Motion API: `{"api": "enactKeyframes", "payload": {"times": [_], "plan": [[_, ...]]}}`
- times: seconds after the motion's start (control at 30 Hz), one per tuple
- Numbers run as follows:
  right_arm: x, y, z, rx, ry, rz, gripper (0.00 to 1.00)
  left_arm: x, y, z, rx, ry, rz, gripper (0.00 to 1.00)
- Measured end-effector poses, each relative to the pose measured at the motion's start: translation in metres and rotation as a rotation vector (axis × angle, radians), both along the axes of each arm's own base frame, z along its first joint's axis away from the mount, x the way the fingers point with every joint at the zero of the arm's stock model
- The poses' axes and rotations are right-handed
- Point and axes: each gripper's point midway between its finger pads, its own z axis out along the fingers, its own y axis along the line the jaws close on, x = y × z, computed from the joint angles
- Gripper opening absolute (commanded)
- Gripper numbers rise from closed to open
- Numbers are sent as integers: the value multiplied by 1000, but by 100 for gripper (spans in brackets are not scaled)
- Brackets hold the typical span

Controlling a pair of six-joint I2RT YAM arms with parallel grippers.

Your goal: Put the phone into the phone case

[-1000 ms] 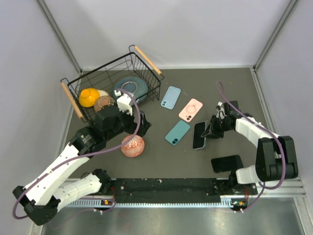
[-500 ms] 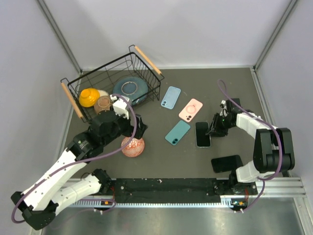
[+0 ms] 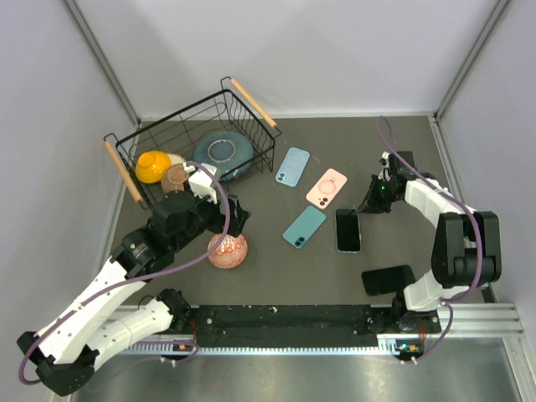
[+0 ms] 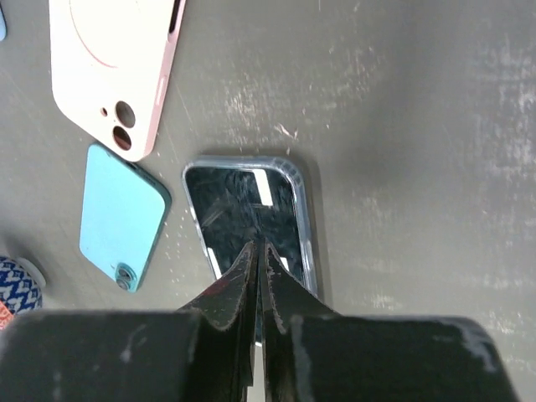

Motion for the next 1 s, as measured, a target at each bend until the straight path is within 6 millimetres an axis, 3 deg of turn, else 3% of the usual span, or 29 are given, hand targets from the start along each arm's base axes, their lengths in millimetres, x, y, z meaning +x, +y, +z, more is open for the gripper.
{"api": "enactKeyframes", "payload": {"times": [0.4,0.6,0.7,0.87,0.9,1.0], "plan": [[10,15,-33,85,50,-2,0,-1,1,2,-5,-7,0,99],[10,23,-35,107,30,3,0,0,1,1,2,-14,2,99],[10,22,-33,107,16,-2,6,1,2,0,13,-18,-1,99],[-6,18,-24,70,-3,-11,40,6,-3,-11,46,12,-7,99],[-10,17,-18,64,-19,-10,43,8,-4,-16,58,26,-7,99],[-19,20,12,57,-107,10,74,14,-12,-32,103,82,-15,99]]}}
